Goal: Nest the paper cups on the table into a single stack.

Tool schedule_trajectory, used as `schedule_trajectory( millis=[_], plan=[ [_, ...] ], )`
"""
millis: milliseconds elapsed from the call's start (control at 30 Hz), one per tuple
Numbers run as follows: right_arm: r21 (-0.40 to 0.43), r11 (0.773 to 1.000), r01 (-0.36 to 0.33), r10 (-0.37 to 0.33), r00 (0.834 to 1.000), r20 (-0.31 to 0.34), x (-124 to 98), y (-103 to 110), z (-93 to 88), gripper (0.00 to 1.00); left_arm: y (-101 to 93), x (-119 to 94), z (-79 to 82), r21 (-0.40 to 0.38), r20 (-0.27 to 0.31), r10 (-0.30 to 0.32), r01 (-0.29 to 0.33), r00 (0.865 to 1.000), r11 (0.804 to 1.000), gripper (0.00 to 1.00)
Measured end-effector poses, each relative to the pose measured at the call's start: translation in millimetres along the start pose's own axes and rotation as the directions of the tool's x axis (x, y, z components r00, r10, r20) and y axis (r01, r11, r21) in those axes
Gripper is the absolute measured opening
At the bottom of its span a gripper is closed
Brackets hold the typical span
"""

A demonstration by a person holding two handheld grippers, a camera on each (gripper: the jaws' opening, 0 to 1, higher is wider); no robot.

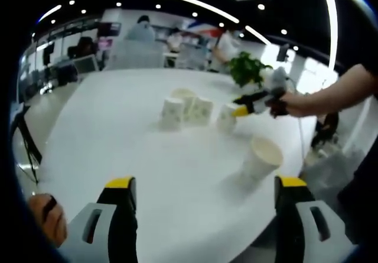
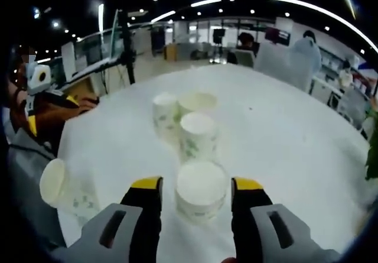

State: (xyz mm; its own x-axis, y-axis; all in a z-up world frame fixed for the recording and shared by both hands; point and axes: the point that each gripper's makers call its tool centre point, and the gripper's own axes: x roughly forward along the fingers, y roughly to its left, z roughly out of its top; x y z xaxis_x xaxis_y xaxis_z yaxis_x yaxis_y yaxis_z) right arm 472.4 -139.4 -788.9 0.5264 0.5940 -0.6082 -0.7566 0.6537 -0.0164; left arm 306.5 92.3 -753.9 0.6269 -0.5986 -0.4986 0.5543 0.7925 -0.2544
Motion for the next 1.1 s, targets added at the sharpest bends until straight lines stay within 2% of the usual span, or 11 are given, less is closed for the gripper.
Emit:
schedule_trajectory(
  millis=[167, 633, 1100],
  plan=[
    [-0.023, 1.000, -0.006, 0.006, 1.000, -0.010, -1, 1, 0.2, 0.33, 1.3, 0, -1.1, -0.005, -0.002, 0.004, -0.004, 1.000, 1.000, 0.97],
    [-0.012, 1.000, -0.010, 0.009, 1.000, -0.017, -7, 6, -3.0, 0.33, 3.5, -2, 3.2, 0.012, 0.003, 0.006, -0.006, 1.000, 1.000, 0.96],
    [0.005, 1.000, -0.001, 0.002, 1.000, -0.014, -25, 15, -10.1, 0.33, -0.5, -1, 12.3, 0.027, 0.028, -0.002, 0.002, 1.000, 1.000, 0.97]
  ],
)
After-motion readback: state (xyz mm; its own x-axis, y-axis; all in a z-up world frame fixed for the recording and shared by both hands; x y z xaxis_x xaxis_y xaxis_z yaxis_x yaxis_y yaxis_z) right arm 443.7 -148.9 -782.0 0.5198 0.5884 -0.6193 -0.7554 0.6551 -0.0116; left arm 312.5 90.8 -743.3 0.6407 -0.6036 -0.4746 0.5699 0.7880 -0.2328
